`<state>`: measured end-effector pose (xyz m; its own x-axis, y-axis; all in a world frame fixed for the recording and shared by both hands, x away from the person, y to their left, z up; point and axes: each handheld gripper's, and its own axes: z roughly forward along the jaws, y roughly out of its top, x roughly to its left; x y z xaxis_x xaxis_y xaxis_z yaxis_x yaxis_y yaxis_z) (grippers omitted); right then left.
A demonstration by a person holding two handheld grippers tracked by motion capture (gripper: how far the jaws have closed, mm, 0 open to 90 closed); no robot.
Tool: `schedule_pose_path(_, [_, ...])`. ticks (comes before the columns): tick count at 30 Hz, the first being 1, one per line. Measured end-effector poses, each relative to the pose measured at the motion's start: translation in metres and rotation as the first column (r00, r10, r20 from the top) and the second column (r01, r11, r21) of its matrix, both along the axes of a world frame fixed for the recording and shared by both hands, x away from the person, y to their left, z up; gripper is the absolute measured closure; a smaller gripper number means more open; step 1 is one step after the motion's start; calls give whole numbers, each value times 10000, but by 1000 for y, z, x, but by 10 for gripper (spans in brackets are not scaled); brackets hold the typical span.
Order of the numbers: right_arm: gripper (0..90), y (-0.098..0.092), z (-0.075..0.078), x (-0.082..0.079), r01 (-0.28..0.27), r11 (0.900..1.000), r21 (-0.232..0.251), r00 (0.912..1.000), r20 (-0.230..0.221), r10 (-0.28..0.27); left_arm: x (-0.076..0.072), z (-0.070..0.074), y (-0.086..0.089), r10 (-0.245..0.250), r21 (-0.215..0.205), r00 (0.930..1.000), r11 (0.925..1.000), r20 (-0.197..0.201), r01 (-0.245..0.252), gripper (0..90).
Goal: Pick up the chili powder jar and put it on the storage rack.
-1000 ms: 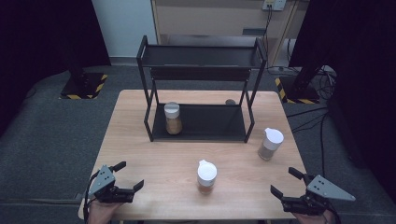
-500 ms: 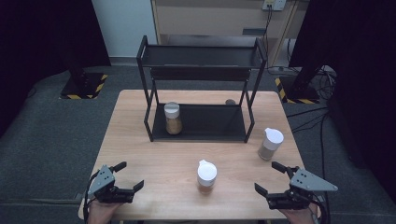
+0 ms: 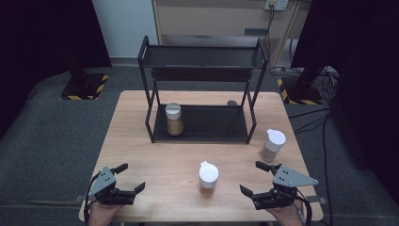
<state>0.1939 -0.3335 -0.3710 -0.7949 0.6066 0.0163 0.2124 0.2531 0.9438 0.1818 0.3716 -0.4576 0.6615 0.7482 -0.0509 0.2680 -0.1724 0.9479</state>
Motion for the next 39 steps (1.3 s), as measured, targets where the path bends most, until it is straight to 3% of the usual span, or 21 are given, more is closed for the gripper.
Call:
schedule_pose_path(13, [65, 24, -4, 18, -498, 9985, 238, 9975, -483, 509, 0, 0, 0, -18, 17, 10000, 10000, 24, 18, 2])
schedule_pose_path(39, [69, 62, -17, 40, -798, 9968, 54, 9896, -1194, 799, 0, 0, 1, -21, 2, 10000, 10000, 45, 21, 2])
